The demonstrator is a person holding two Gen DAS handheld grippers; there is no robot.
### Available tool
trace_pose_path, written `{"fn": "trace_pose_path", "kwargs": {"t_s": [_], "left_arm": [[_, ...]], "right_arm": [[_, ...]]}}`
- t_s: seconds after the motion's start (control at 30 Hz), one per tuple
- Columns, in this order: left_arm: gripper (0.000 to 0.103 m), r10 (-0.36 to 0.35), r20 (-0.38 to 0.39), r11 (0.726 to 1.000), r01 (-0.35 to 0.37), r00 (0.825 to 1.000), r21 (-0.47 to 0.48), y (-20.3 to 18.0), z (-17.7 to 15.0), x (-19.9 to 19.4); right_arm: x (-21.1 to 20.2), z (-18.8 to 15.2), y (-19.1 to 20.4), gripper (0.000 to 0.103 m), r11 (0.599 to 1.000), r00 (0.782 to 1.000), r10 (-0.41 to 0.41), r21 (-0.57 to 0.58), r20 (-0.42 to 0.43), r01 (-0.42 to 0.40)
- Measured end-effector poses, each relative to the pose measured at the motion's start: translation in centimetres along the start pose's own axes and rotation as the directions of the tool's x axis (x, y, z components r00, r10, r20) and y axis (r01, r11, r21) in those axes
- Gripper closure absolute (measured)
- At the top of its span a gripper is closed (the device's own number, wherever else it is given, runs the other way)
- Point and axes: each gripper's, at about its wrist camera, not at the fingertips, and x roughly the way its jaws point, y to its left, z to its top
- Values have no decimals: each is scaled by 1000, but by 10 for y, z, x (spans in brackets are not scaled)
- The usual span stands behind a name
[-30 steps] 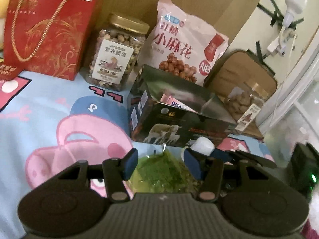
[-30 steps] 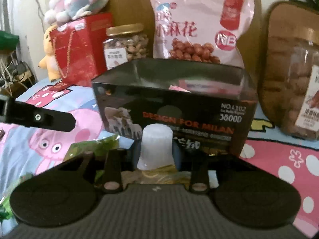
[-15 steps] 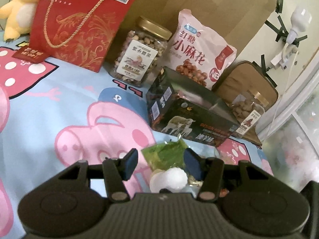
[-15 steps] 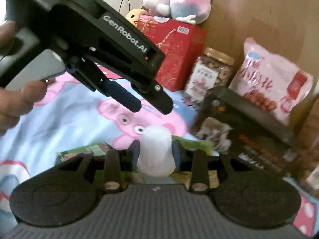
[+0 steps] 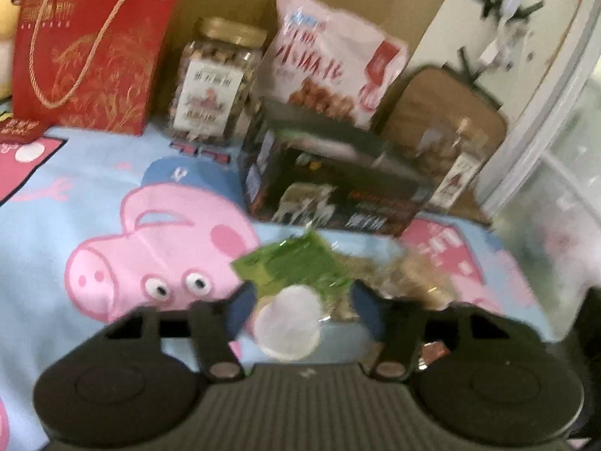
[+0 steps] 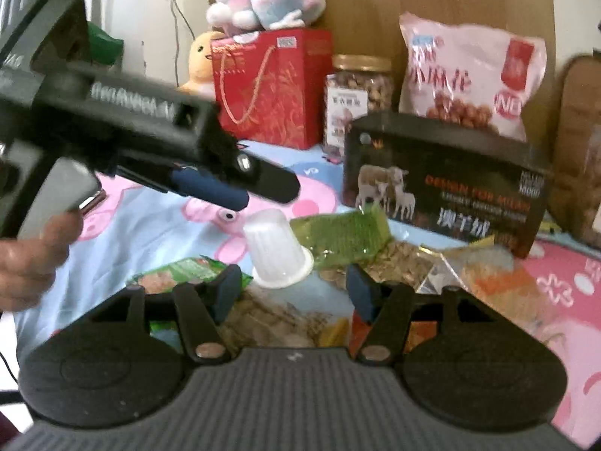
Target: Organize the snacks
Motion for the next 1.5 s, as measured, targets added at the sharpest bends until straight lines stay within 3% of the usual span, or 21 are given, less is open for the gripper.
{"fn": "trace_pose_path", "kwargs": {"t_s": [0.13,0.3,0.4,0.73,0.87,0.93,0.97,1.07,1.2,1.3,1.4,1.5], "left_arm": [[61,-43,5,991,43,999,-126,34,-1,-3],[61,22,51,985,-13,998,-170,56,2,-20],[61,-16,37,973,24,999,-229,71,1,-20],[59,-81,50,958,92,995,-272,83,0,-25],[62,-103,44,960,111,994,-259,80,-5,-25],[67,-73,40,966,80,997,-245,77,-6,-23],[69,-75,40,965,83,996,-248,77,-5,-23],[69,-125,56,957,136,991,-257,73,7,-25],[69,-155,108,974,170,982,-150,39,39,-24],[69,-179,146,980,190,973,-61,10,72,-9],[69,-185,157,981,191,970,-20,-11,100,16],[68,-149,141,988,154,979,-21,-17,118,46]], "right_arm": [[3,4,-3,40,998,1000,30,49,-9,-29],[12,8,-13,40,990,997,72,124,-34,-68],[18,12,-14,40,985,994,104,140,-39,-98],[46,36,11,40,984,981,177,38,-78,-174],[66,39,10,40,982,975,188,49,-121,-183],[76,36,5,50,976,968,207,89,-142,-196],[76,36,7,50,976,969,209,95,-129,-198],[66,35,7,51,980,978,185,87,-100,-177],[38,47,-5,51,994,995,101,50,19,-101],[25,63,-21,51,1000,995,12,20,99,-14],[26,80,-49,51,997,989,-57,50,136,51],[41,93,-78,51,991,987,-85,112,134,70]]}}
